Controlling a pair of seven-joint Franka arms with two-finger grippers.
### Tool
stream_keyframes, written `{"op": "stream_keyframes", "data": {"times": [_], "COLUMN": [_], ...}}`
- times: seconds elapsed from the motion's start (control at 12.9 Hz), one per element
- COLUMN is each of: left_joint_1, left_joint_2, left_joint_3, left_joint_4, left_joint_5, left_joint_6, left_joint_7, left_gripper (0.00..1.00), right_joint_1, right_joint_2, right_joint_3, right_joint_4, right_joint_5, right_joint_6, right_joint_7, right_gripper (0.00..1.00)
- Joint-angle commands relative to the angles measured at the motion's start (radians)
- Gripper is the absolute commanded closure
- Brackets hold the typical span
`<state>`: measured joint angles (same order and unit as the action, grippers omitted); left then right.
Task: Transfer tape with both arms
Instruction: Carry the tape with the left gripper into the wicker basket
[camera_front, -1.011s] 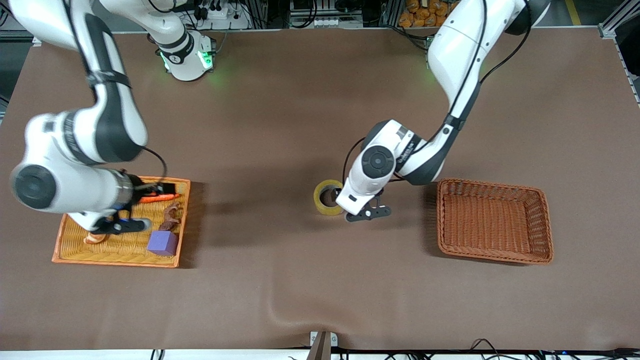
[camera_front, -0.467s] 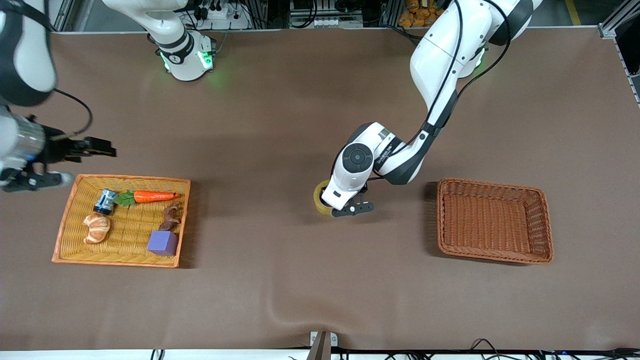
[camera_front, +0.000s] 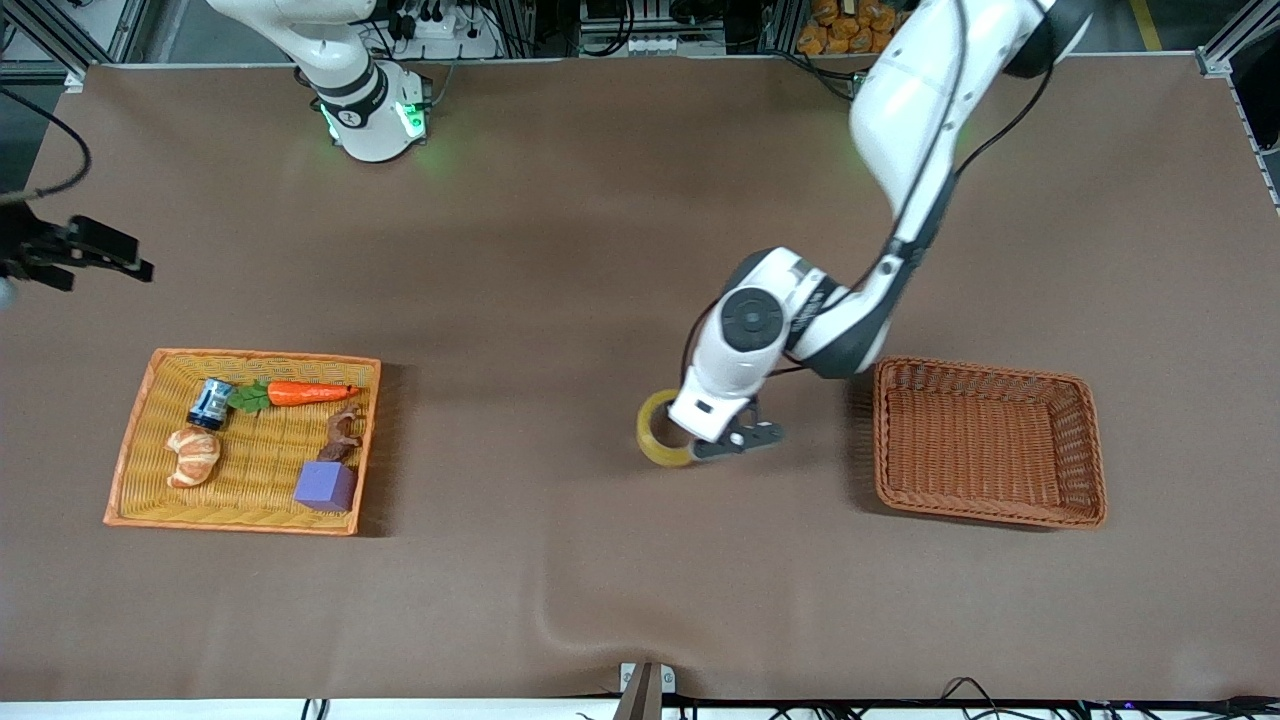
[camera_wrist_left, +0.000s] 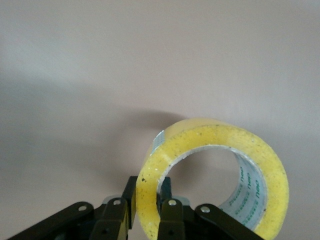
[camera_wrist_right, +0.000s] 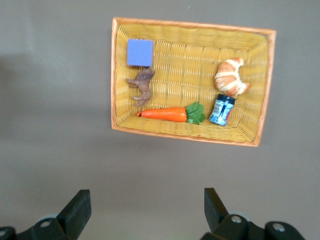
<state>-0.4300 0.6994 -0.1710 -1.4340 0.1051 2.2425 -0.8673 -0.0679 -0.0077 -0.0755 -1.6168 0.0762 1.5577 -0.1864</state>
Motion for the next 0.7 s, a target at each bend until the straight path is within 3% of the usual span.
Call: {"op": "stream_keyframes", "data": {"times": [0.0, 0.23, 0.47, 0.62], "left_joint_1": [0.143, 0.328, 0.529, 0.618], "left_joint_2": [-0.179, -0.231, -0.196, -0.146], "left_joint_3": [-0.012, -0.016, -0.018, -0.018], "left_joint_4": [-0.039, -0.043, -0.077, -0.111], "left_joint_5": [0.027, 0.024, 0.025, 0.025], "left_joint_6": [-0.139, -0.309, -0.313, -0.253], "left_joint_7": [0.153, 0.504, 0.794, 0.885], "left_gripper": [1.0, 1.0, 1.0, 1.0], "right_joint_1": [-0.018, -0.012, -0.003, 0.023], "right_joint_2": [-0.005, 0.0, 0.0, 0.002], "right_joint_3": [0.025, 0.028, 0.026, 0.017], "right_joint_4": [0.063, 0.089, 0.092, 0.092], "right_joint_5": [0.014, 0.014, 0.016, 0.016], "right_joint_6": [-0.007, -0.005, -0.008, -0.004], "right_joint_7": [0.108, 0.153, 0.153, 0.165], "right_gripper": [0.0, 0.0, 0.0, 0.0]}}
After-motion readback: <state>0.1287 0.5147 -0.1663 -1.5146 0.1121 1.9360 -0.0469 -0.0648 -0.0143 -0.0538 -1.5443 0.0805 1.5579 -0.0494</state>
